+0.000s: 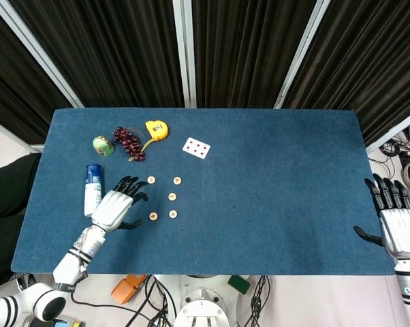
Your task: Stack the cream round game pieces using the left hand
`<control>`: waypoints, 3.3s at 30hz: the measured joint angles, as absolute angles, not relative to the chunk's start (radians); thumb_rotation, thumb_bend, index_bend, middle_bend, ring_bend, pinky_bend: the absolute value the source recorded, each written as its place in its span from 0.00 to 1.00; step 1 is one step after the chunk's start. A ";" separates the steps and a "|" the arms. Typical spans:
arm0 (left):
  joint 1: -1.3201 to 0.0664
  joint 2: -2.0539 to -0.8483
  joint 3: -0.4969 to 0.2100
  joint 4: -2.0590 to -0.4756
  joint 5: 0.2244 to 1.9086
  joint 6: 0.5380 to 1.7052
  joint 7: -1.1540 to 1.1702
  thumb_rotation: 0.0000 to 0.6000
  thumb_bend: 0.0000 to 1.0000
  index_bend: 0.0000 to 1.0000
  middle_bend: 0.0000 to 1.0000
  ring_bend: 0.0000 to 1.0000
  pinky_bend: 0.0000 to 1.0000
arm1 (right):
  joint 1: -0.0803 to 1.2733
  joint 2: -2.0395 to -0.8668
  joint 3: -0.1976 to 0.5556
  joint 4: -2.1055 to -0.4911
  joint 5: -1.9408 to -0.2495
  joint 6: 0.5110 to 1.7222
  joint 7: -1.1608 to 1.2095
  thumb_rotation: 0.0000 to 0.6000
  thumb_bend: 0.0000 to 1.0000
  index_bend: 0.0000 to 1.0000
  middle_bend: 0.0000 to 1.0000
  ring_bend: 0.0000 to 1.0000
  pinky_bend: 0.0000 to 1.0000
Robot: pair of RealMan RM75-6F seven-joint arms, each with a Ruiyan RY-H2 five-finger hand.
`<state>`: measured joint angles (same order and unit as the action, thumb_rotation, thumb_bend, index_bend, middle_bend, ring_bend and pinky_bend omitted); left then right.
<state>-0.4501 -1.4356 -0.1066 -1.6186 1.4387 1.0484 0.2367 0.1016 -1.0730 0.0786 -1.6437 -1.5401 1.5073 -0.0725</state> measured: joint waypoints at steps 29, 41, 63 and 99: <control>-0.528 -1.622 -0.075 -1.451 1.290 0.995 0.344 1.00 0.31 0.46 0.03 0.00 0.00 | 0.105 -1.080 0.079 -1.628 -1.523 1.490 -0.056 1.00 0.17 0.00 0.04 0.00 0.00; -0.532 -1.633 -0.067 -1.425 1.273 1.001 0.348 1.00 0.35 0.51 0.03 0.00 0.00 | 0.106 -1.082 0.079 -1.627 -1.521 1.487 -0.056 1.00 0.17 0.00 0.04 0.00 0.00; -0.698 -1.647 -0.211 -1.431 1.112 0.894 0.425 1.00 0.35 0.52 0.04 0.00 0.00 | 0.089 -1.082 0.075 -1.622 -1.527 1.512 -0.042 1.00 0.17 0.00 0.04 0.00 0.00; -0.812 -1.691 -0.179 -1.379 0.904 0.875 0.510 1.00 0.33 0.47 0.03 0.00 0.00 | 0.086 -1.087 0.080 -1.610 -1.514 1.506 -0.028 1.00 0.17 0.00 0.04 0.00 0.00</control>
<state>-0.8121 -1.6909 -0.1793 -1.3791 0.9044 0.8748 0.5103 0.0857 -1.0870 0.0798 -1.6096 -1.5137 1.5064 -0.0280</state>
